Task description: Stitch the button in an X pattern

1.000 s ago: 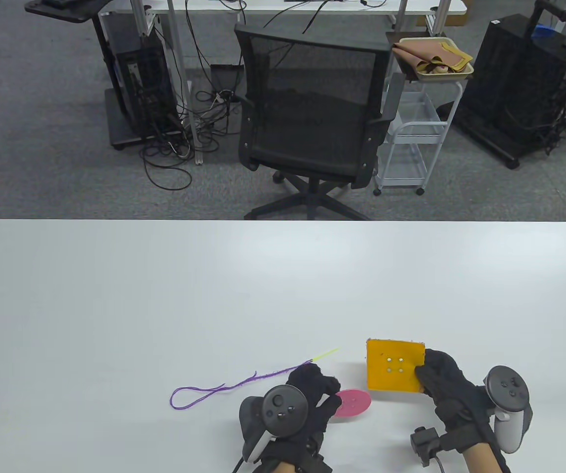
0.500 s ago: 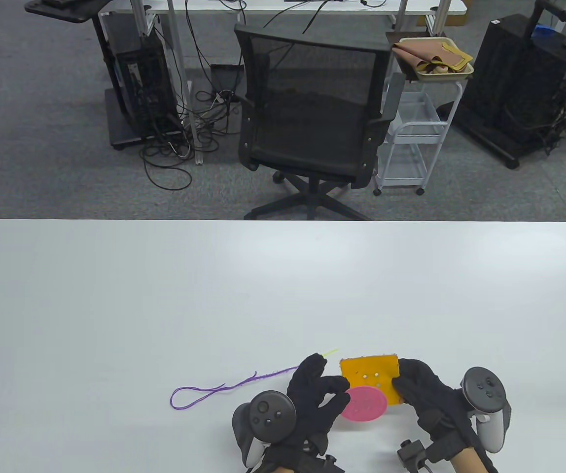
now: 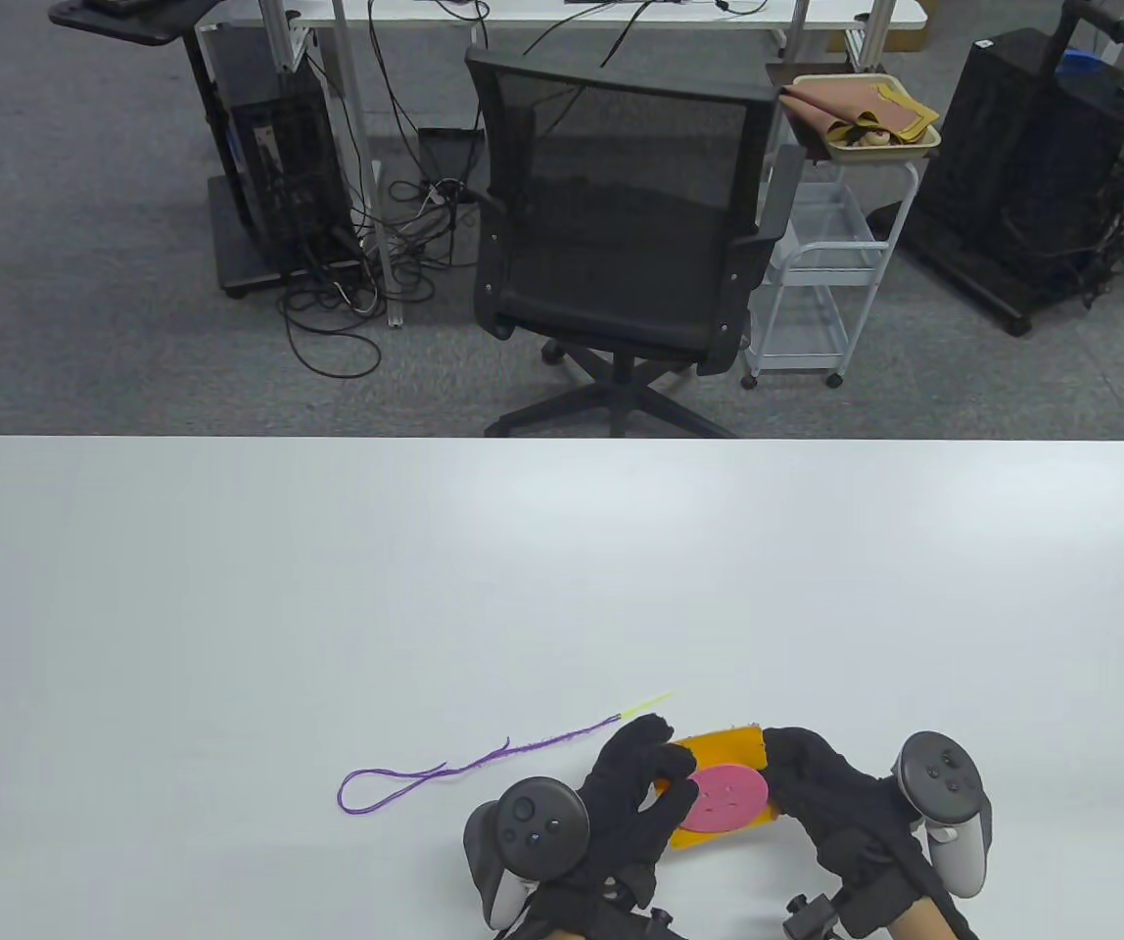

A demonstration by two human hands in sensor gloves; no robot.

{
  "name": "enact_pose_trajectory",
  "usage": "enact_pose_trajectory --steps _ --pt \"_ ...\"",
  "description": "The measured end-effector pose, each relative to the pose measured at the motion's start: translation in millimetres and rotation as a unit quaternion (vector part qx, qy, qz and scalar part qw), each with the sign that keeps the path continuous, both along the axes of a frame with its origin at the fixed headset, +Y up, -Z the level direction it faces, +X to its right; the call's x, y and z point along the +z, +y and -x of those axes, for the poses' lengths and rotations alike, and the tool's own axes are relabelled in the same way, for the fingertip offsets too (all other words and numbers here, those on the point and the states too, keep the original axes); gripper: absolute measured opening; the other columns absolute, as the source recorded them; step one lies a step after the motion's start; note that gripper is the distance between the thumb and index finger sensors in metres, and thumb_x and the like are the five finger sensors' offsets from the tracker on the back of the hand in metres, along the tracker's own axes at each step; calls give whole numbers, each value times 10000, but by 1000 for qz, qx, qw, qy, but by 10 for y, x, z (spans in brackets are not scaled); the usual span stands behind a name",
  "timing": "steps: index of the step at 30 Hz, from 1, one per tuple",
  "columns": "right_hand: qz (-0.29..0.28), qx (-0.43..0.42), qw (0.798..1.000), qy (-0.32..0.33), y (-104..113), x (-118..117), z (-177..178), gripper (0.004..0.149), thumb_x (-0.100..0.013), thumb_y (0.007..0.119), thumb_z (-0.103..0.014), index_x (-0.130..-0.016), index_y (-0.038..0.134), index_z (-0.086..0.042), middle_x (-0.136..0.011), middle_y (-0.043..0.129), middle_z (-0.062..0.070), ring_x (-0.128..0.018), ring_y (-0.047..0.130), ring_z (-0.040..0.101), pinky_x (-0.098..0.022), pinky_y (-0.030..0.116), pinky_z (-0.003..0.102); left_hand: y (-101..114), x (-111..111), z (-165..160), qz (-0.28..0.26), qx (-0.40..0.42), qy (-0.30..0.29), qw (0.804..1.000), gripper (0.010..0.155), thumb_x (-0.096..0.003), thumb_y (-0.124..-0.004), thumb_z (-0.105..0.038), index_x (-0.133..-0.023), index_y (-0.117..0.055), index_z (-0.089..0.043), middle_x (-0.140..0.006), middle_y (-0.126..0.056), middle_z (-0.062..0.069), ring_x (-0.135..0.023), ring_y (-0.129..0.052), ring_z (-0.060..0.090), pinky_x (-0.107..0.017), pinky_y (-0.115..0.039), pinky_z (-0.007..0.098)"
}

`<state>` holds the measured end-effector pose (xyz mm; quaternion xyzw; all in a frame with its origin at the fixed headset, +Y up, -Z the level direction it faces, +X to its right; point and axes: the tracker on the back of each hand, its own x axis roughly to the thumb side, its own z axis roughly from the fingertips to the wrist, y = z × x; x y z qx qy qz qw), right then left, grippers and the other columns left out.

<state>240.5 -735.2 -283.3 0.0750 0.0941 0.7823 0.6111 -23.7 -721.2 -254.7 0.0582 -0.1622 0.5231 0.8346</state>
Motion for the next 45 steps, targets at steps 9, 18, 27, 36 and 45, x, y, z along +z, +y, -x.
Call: enact_pose_trajectory --steps 9,18,27,36,45 --pt "8 -25 999 32 -7 10 43 380 -516 725 -270 -889 662 -233 -833 884 69 -688 918 222 -616 777 472 26 28 9 -28 -5 21 999 353 -491 -788 -385 -836 -776 -308 -949 -807 73 -814 -928 309 -584 -787 555" --pt "16 -44 997 65 -11 15 73 390 -536 677 -268 -922 633 -224 -879 843 96 -730 883 253 -641 739 493 78 72 31 -83 -55 66 993 321 -475 -807 -377 -792 -796 -322 -872 -890 44 -714 -1013 247 -532 -861 499" --pt "12 -50 996 79 -10 25 100 506 -537 658 -388 -998 579 -193 -888 834 112 -739 872 270 -645 724 510 90 81 41 -93 -58 74 991 312 -471 -813 -367 -778 -794 -316 -850 -901 43 -684 -1023 233 -523 -873 485" --pt "-9 -18 996 88 21 41 137 545 -512 733 -380 -1000 569 -202 -905 800 108 -745 853 262 -656 711 504 97 88 30 -100 -63 71 990 309 -465 -823 -360 -770 -804 -312 -847 -907 42 -681 -1031 232 -522 -882 480" --pt "-15 -2 996 85 19 46 151 482 -515 739 -331 -964 609 -213 -876 818 90 -726 866 246 -651 722 498 118 112 -2 -117 -91 76 986 304 -459 -830 -346 -759 -803 -304 -842 -911 48 -672 -1039 232 -514 -893 476"
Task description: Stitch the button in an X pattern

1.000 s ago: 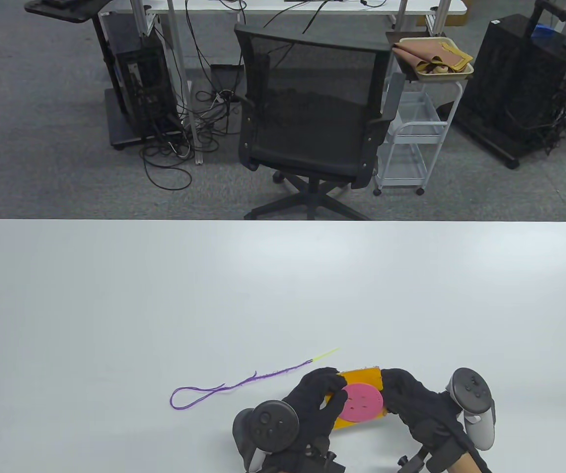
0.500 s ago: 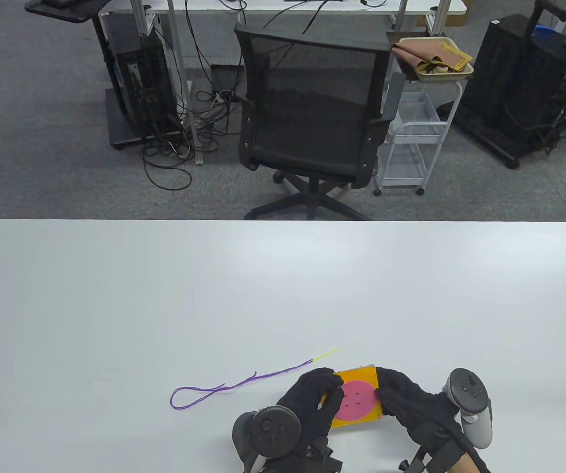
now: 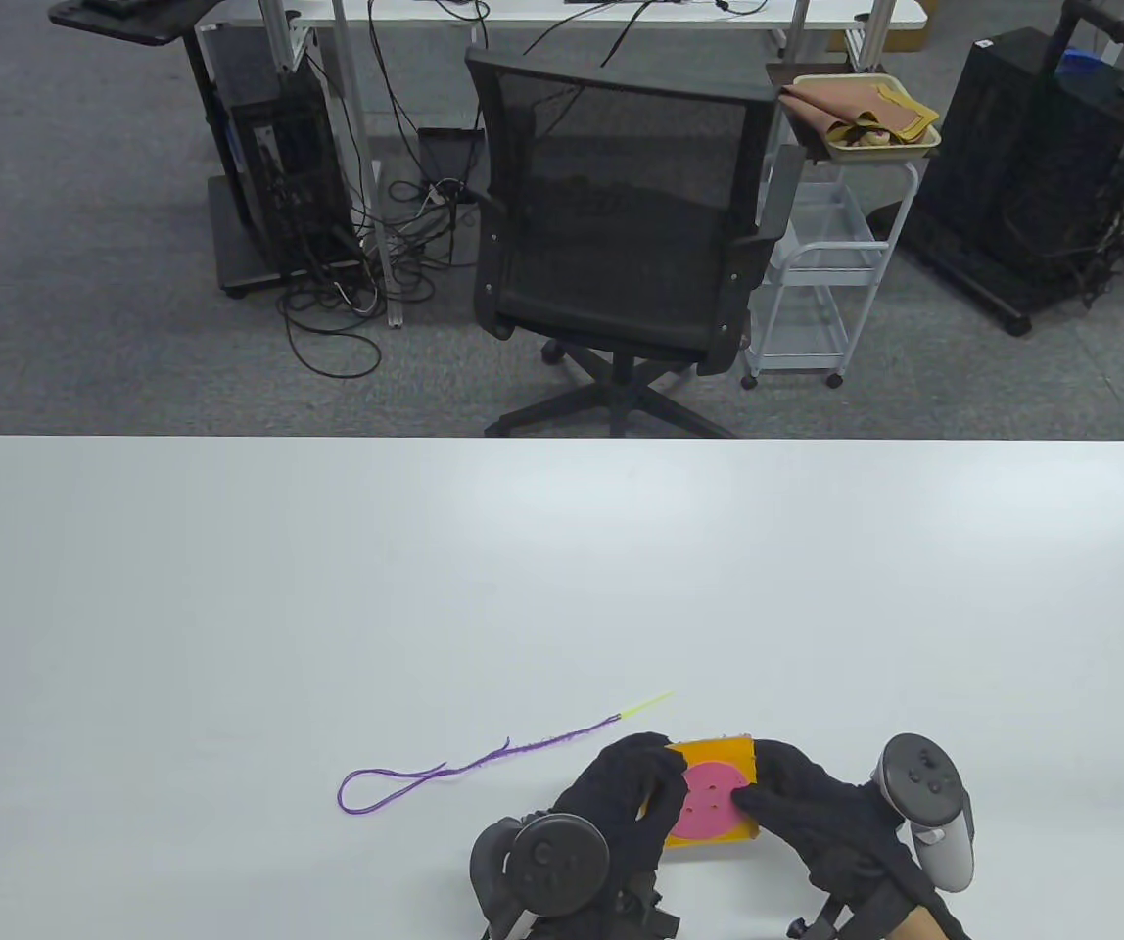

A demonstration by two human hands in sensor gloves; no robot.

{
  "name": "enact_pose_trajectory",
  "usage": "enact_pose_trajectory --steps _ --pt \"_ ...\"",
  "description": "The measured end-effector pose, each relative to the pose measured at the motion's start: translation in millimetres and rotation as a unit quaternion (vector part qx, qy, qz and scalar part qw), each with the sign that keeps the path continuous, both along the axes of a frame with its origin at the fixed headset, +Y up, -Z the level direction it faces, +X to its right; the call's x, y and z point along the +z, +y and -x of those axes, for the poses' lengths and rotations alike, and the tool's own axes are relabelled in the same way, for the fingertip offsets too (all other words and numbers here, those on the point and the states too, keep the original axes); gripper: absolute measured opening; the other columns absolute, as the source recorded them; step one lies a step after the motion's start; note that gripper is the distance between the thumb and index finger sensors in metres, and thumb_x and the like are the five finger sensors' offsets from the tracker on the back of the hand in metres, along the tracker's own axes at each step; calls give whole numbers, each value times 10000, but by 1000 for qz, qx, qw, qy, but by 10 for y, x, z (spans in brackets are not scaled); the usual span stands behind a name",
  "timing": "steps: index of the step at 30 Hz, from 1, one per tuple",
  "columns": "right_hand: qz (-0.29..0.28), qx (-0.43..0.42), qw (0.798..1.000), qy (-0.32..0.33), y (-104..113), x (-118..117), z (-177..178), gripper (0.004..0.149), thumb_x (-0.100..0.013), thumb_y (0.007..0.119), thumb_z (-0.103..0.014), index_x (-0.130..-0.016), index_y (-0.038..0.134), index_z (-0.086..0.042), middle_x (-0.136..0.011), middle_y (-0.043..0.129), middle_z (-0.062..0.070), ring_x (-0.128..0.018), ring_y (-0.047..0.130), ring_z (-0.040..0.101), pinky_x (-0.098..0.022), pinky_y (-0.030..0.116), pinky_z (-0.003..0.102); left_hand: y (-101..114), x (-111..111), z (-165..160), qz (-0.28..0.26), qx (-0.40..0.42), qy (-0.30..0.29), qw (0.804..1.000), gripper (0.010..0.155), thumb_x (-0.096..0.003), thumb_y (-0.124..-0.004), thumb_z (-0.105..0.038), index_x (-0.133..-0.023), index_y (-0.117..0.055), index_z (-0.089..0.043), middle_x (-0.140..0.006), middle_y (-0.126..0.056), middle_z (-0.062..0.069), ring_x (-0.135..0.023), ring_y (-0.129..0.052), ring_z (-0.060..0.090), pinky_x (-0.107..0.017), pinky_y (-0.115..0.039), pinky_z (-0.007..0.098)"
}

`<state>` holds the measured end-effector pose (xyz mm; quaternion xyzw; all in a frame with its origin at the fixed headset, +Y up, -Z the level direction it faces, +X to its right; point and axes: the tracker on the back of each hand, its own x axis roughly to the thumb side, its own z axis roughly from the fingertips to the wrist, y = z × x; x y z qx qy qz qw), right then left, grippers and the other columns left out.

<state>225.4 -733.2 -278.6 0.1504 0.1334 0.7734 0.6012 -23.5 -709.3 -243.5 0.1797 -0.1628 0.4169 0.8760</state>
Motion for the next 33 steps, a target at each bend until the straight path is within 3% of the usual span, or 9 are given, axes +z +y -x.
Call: enact_pose_trajectory --steps 12,33 --pt "-32 47 998 -27 30 12 -11 429 -515 736 -302 -925 636 -219 -849 828 83 -707 870 234 -649 729 498 -13 6 -47 4 -23 1 1000 339 -463 -833 -342 -800 -811 -314 -831 -933 61 -658 -1055 245 -501 -897 491" --pt "-43 53 997 -39 25 19 -12 421 -514 737 -313 -913 643 -217 -817 838 83 -680 869 220 -649 726 488 7 12 -81 1 -38 16 999 370 -481 -812 -317 -845 -754 -354 -781 -951 36 -592 -1059 221 -468 -898 480"
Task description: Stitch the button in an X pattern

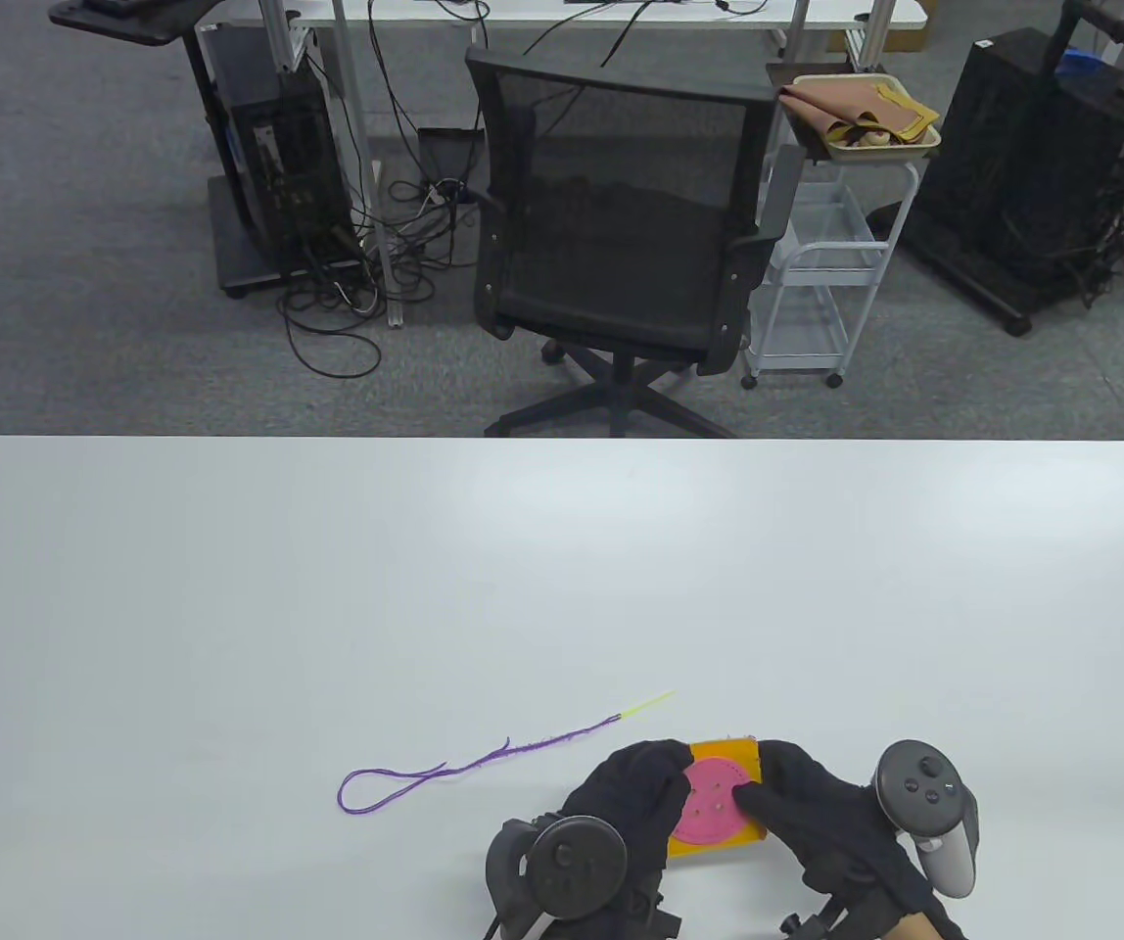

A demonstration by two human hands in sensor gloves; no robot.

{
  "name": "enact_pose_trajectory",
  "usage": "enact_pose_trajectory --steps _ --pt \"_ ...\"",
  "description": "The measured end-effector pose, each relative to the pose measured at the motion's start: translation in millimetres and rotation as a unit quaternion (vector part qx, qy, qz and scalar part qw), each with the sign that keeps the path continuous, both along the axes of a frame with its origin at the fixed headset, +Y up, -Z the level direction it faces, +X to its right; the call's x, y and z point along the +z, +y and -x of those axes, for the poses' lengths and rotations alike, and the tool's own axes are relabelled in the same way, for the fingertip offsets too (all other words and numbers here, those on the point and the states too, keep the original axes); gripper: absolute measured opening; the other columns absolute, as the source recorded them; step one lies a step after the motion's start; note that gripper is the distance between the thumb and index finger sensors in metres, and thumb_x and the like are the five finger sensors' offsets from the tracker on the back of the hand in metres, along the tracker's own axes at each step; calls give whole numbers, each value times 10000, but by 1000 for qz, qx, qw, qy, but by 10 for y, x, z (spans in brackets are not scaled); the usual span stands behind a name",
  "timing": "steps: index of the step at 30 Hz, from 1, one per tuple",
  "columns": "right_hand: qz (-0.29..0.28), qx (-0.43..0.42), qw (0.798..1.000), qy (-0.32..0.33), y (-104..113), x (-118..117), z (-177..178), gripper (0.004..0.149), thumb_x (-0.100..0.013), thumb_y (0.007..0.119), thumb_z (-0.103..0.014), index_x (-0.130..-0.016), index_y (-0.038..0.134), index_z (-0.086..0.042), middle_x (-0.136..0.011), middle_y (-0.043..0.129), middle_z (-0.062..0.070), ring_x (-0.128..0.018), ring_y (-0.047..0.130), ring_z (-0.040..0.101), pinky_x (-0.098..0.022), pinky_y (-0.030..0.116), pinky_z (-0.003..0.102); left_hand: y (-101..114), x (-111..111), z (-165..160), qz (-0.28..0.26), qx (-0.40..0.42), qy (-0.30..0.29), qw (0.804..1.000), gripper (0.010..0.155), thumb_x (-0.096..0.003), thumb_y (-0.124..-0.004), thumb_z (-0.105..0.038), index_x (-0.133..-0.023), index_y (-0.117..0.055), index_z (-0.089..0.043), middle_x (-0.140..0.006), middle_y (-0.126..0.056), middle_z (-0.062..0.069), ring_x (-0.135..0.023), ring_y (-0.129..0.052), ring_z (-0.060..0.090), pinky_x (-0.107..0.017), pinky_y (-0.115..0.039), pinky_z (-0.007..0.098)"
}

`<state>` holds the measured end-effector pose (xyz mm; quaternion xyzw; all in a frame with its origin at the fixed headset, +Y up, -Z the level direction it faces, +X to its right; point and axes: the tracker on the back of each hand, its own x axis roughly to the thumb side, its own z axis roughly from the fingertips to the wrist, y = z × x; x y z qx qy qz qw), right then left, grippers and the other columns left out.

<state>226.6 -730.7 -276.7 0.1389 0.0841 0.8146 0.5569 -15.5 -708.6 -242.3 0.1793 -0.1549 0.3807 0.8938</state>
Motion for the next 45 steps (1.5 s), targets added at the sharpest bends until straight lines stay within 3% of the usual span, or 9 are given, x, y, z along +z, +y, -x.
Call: enact_pose_trajectory --steps 5,11,19,25,31,36,40,45 --pt "1 1 1000 -1 0 3 3 420 -513 738 -315 -911 644 -218 -814 837 83 -678 868 219 -646 727 491 4 -1 -7 1 -5 6 1000 397 -485 -809 -312 -870 -725 -362 -781 -946 31 -553 -1050 202 -444 -898 467" --pt "4 -20 1000 -6 10 5 -15 418 -516 736 -323 -911 644 -221 -811 840 78 -675 870 214 -641 731 490 40 5 -7 16 22 5 1000 580 -489 -803 -314 -1023 -575 -324 -787 -946 28 -546 -1055 195 -429 -903 459" --pt "9 -64 997 -41 63 -29 -175 415 -516 734 -320 -910 645 -223 -809 841 81 -674 871 212 -643 731 488 200 -26 257 -4 95 16 995 501 -516 -748 -340 -1004 -670 -262 -963 -846 51 -788 -965 282 -587 -804 517" --pt "32 -78 992 -91 58 -90 -381 416 -518 734 -319 -911 643 -221 -812 838 82 -676 869 215 -645 728 490 308 -135 342 18 60 43 997 519 -507 -775 -348 -1009 -675 -261 -1010 -796 57 -861 -895 304 -654 -731 519" --pt "46 -99 987 -121 44 -126 -520 415 -520 732 -318 -912 641 -220 -814 835 82 -681 865 216 -648 725 490 276 -448 218 106 -42 75 991 530 -502 -790 -354 -1013 -678 -269 -1065 -725 54 -943 -805 323 -717 -633 533" --pt "55 -100 985 -129 20 -138 -550 416 -521 731 -319 -914 639 -220 -816 834 82 -683 865 217 -650 723 491 22 -790 79 211 -175 118 954 551 -489 -813 -350 -1015 -677 -258 -1089 -672 73 -977 -734 341 -739 -568 543" --pt "66 -95 984 -135 15 -142 -566 418 -518 735 -318 -912 643 -214 -812 837 85 -679 868 219 -645 726 494 -286 -1029 68 288 -154 118 938 574 -491 -807 -344 -1034 -653 -241 -1108 -628 87 -1000 -683 368 -745 -521 557" --pt "78 -102 982 -139 -4 -153 -593 416 -519 735 -317 -912 643 -215 -813 837 86 -681 868 220 -647 725 494 -467 -1169 95 330 -181 150 914 537 -487 -810 -339 -1005 -704 -244 -1124 -592 84 -1023 -640 384 -752 -473 567"
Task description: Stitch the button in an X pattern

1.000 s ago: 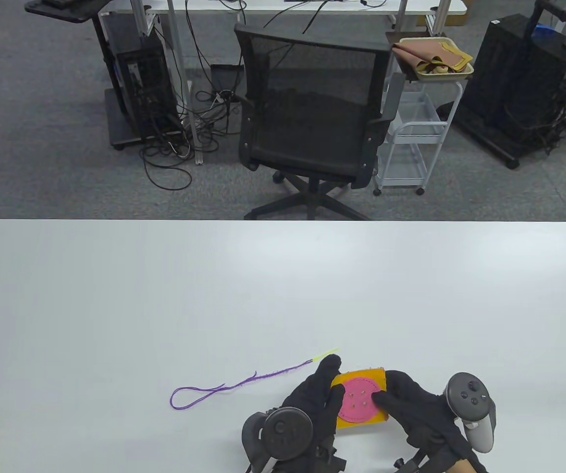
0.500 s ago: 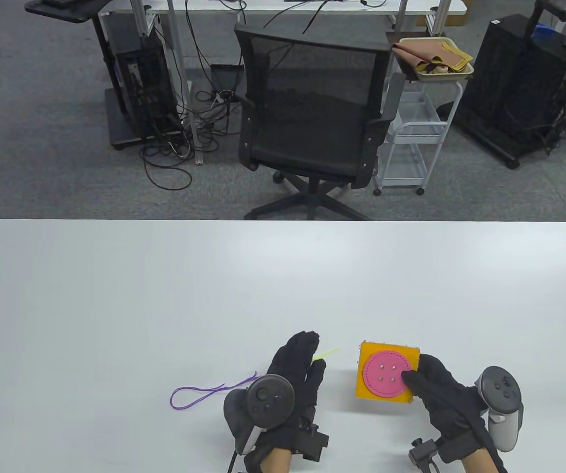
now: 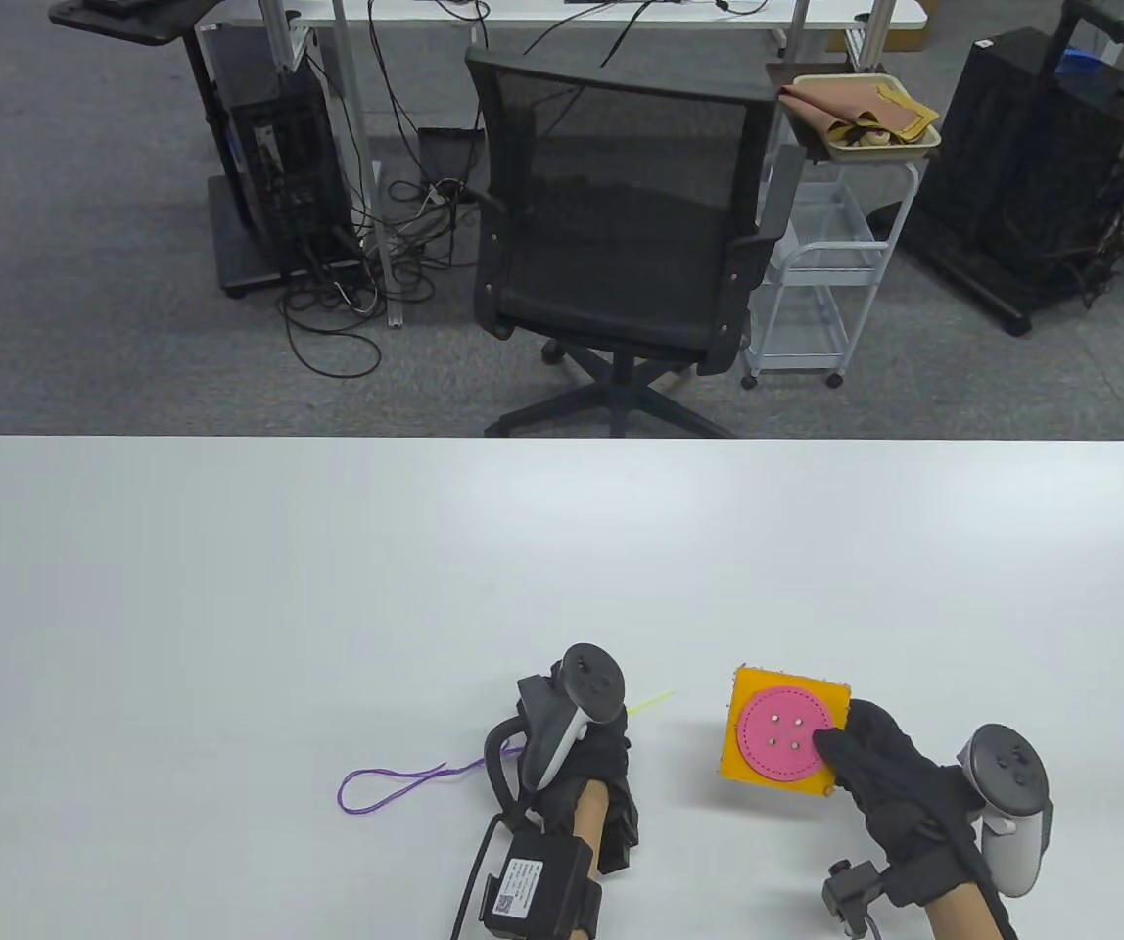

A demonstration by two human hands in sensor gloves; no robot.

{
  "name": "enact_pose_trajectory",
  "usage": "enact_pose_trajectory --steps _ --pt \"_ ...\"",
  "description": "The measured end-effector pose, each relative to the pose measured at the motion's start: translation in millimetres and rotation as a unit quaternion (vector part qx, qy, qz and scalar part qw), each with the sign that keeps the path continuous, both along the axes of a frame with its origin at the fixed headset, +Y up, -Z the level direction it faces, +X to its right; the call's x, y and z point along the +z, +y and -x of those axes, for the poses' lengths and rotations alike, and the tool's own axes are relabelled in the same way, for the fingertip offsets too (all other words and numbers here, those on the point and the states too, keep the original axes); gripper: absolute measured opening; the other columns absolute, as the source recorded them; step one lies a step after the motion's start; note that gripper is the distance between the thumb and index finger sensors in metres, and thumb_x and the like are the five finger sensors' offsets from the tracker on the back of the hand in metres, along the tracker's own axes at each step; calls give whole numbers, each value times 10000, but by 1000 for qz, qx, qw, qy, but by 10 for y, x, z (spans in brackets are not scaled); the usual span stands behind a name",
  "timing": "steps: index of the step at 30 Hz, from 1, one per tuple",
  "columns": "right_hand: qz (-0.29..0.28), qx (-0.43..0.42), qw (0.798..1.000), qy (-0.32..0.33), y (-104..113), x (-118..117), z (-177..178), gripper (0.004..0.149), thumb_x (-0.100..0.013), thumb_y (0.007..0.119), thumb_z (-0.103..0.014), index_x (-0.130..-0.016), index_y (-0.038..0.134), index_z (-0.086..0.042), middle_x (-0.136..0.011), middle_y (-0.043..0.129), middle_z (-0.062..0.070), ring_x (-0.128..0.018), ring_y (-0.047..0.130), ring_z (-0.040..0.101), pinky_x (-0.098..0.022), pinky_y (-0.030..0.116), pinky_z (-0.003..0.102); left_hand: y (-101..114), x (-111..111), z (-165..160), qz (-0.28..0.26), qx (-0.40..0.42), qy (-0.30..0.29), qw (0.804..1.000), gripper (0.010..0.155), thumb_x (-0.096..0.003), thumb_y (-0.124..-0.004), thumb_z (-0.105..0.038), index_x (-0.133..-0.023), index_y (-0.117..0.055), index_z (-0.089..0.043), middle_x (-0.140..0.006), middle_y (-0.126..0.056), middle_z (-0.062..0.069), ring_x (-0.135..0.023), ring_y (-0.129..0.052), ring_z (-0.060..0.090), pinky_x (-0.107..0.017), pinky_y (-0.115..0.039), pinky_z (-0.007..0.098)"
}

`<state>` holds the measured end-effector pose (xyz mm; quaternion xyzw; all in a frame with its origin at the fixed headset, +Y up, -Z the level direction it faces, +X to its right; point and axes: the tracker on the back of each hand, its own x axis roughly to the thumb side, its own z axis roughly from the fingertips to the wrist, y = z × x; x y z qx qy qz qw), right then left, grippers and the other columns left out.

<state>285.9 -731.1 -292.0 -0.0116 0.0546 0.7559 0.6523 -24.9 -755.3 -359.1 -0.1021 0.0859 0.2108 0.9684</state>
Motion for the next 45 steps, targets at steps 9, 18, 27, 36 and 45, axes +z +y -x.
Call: enact_pose_trajectory --steps 9,18,27,36,45 --pt "4 5 1000 3 -18 -8 6 418 -517 739 -316 -911 646 -212 -812 839 87 -679 870 222 -645 727 496 -168 -66 -30 44 15 2 999 547 -490 -805 -333 -1015 -690 -234 -1144 -529 126 -1055 -519 450 -744 -385 597" --pt "3 14 1000 1 -16 -4 22 418 -517 739 -317 -911 646 -213 -814 838 86 -680 871 223 -644 728 496 -244 -84 -109 83 15 9 996 595 -495 -801 -334 -1040 -591 -219 -1153 -398 130 -1070 -354 464 -732 -286 614" --pt "2 32 999 -4 -8 7 48 418 -516 739 -318 -910 647 -214 -812 839 86 -681 871 221 -645 728 495 -244 -86 -115 65 -15 18 998 525 -473 -830 -329 -960 -665 -224 -1140 -411 122 -1063 -388 459 -737 -308 621" --pt "7 29 1000 -5 -8 10 55 418 -517 739 -317 -910 647 -212 -811 840 87 -680 871 222 -646 727 495 -233 -81 -101 44 -45 17 998 339 -462 -839 -333 -791 -800 -259 -1058 -546 128 -1017 -495 438 -718 -402 637" --pt "10 25 1000 -7 -10 7 42 417 -517 738 -318 -911 646 -213 -813 839 85 -681 870 221 -646 727 495 -200 -71 -46 71 5 -9 997 347 -494 -782 -304 -828 -759 -213 -1031 -551 154 -994 -474 441 -702 -375 647"
